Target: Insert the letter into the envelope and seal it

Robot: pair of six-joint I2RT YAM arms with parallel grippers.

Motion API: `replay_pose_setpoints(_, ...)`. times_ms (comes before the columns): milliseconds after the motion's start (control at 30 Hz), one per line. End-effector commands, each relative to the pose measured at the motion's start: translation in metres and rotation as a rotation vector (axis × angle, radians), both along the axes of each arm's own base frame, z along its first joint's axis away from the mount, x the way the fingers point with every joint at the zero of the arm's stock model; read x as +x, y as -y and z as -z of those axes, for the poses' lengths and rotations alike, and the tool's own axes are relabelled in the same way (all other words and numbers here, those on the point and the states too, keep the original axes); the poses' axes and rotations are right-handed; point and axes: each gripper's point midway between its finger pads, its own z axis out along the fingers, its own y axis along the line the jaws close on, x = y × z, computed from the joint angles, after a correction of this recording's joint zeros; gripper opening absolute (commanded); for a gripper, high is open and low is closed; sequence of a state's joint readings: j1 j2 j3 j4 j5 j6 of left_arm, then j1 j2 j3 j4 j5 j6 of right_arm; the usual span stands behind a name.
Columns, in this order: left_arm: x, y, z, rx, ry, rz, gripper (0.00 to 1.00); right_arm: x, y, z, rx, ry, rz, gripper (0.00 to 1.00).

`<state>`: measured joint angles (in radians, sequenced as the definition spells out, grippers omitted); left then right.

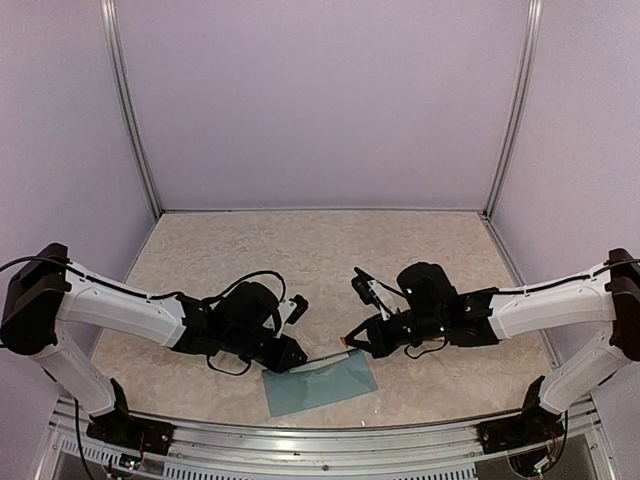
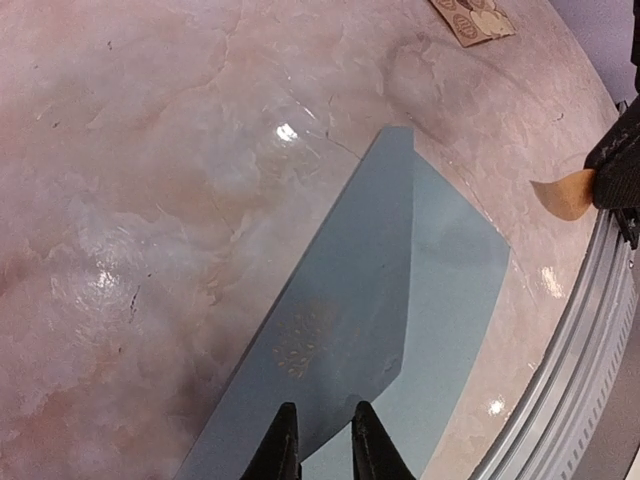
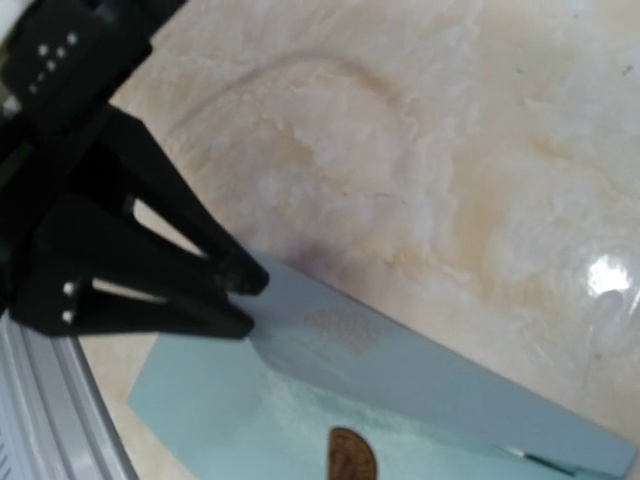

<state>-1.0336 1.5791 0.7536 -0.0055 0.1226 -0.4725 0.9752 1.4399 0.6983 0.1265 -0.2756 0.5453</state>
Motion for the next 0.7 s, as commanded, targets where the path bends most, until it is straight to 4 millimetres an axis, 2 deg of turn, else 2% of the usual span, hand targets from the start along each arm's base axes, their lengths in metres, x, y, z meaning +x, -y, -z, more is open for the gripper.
replay_pose_setpoints(0,0.004,0.014,-0.025,-0.087,0.039,0.021,0.18,0.003,-0.013,-0.015,0.039,0.027,-0.008,0.0)
replay_pose_setpoints(100,0.009,0.013,-0.031,-0.105,0.05,0.006,0.17,0.004,-0.014,-0.013,0.035,0.027,-0.008,0.0)
replay_pose_setpoints(467,-0.003,0.021,0.0,-0.063,-0.004,0.043,0.09,0.0,-0.022,0.0,0.021,0.005,-0.05,0.0)
replay_pose_setpoints(667,-0.013,0.018,0.017,-0.043,-0.039,0.041,0.07,-0.006,-0.028,0.008,-0.003,0.003,-0.088,0.0)
